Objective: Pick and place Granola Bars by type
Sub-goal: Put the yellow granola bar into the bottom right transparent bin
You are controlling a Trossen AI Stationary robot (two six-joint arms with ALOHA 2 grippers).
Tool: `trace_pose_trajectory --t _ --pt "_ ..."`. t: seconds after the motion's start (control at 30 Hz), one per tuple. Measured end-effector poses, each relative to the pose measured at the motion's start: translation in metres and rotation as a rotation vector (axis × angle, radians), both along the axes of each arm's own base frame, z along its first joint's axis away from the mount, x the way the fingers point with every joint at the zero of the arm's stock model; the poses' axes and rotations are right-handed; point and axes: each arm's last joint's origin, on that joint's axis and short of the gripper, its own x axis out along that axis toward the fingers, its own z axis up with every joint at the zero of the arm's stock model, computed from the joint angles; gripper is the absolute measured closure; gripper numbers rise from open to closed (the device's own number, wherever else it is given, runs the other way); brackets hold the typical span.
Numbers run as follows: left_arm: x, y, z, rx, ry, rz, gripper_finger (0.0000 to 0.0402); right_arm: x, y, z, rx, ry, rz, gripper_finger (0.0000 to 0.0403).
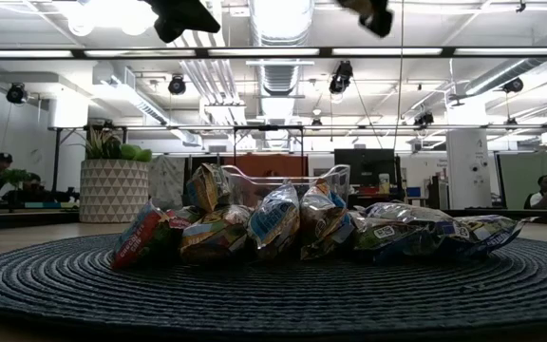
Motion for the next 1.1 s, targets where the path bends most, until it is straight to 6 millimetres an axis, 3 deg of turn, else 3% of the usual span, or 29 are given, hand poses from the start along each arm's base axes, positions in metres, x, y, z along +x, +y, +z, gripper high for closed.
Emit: trace_pose_trajectory --t 0.37,0.73,1.1 --pt "0.000 0.000 0.000 0.014 0.004 -0.007 0.0401 -0.062 0.062 0.019 -0.093 0.023 0.289 0.0365" --pt "0.000 0.000 0.000 -0.004 -0.001 0.003 0.0401 -0.077 0.090 0.005 0.057 0.283 0.352 0.0365" --pt "0.000 0.000 0.000 0.000 0.001 0.014 0.0401 -0.086 0.123 0.003 0.159 0.399 0.408 0.0365"
